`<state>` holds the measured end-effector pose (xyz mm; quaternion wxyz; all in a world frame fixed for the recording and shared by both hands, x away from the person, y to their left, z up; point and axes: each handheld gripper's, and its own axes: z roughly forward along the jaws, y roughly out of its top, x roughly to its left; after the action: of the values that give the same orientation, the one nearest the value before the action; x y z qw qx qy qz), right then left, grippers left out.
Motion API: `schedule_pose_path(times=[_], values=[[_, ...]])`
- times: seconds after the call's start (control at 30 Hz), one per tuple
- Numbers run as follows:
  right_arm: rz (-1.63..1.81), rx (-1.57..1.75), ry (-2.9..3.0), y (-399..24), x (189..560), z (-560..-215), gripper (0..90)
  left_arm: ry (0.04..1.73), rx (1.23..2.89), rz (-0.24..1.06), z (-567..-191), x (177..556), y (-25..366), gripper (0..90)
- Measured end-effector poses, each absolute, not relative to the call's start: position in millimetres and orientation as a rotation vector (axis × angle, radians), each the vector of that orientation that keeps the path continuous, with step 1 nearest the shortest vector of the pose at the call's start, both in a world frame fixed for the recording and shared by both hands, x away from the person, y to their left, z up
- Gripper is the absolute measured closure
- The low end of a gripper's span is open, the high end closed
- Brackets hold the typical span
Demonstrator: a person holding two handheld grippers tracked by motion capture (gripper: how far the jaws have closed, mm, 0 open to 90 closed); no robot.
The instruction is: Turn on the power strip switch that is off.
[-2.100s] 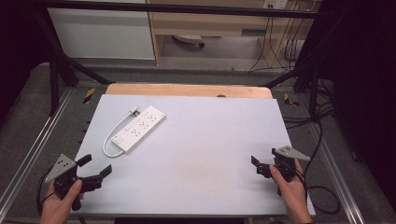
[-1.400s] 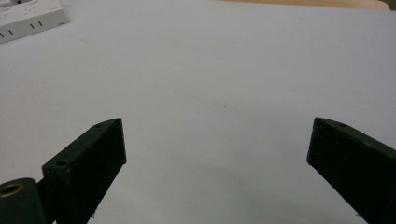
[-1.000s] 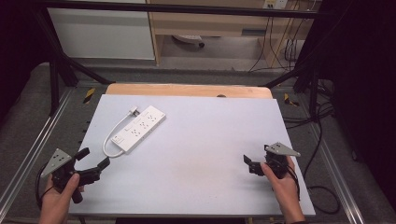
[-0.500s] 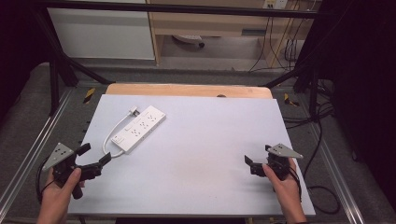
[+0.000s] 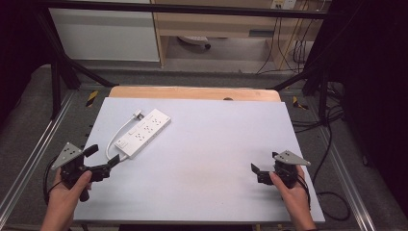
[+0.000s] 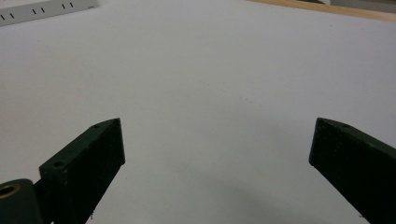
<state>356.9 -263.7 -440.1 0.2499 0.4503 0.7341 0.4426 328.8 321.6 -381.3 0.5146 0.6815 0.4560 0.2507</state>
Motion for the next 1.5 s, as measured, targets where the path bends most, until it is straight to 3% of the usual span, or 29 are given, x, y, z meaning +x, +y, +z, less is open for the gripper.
schedule_pose_path(times=[1.5], values=[[1.239, 1.221, 2.003, -262, 356, -439, 3.5, 1.063, 1.705, 0.606, -372, 382, 304, 7.3]])
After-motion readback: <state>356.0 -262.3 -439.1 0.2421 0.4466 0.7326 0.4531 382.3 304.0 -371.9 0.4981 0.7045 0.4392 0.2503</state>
